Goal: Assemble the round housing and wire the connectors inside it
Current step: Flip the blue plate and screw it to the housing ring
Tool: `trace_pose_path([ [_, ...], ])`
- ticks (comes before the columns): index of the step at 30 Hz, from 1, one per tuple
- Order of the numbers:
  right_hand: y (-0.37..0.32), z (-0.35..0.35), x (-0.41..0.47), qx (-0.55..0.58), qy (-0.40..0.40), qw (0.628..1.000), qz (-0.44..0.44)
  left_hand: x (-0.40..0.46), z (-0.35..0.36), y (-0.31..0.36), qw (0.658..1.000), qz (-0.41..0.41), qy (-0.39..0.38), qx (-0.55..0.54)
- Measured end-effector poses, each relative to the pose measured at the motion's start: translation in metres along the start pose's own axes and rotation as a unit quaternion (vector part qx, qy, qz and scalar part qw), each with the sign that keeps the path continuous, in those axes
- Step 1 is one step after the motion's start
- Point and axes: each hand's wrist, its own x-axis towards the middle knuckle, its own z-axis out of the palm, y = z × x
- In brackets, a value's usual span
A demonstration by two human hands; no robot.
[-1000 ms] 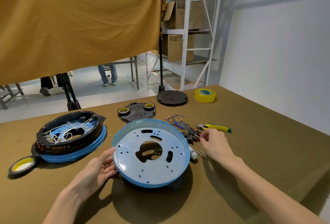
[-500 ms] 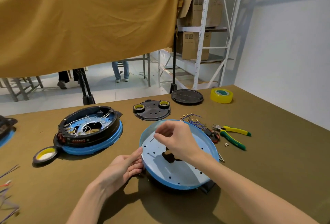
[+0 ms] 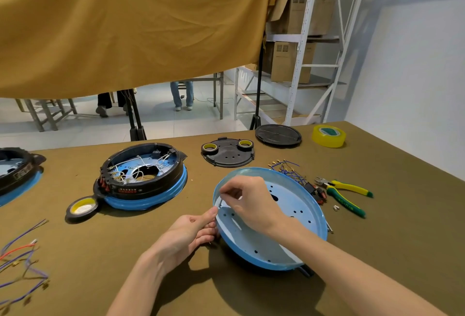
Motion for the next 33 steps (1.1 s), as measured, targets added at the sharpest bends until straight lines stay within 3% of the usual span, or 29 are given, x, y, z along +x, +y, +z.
trace_pose_path([
  [3,-0.003,0.000,0.000,-0.042,-0.010,0.998,-0.035,0.000,0.000,0.000,1.000,-0.004,0.003,0.001],
  [11,-0.004,0.004,0.006,0.008,-0.026,1.000,-0.008,-0.003,0.003,0.001,1.000,0.003,0.010,0.001],
  [19,0.003,0.009,-0.002,-0.011,-0.051,0.999,-0.012,-0.008,0.005,0.002,1.000,0.000,0.014,-0.010],
  [33,0.004,-0.008,0.007,-0.008,-0.134,0.988,0.083,-0.013,0.011,0.004,0.999,-0.006,0.021,-0.030],
])
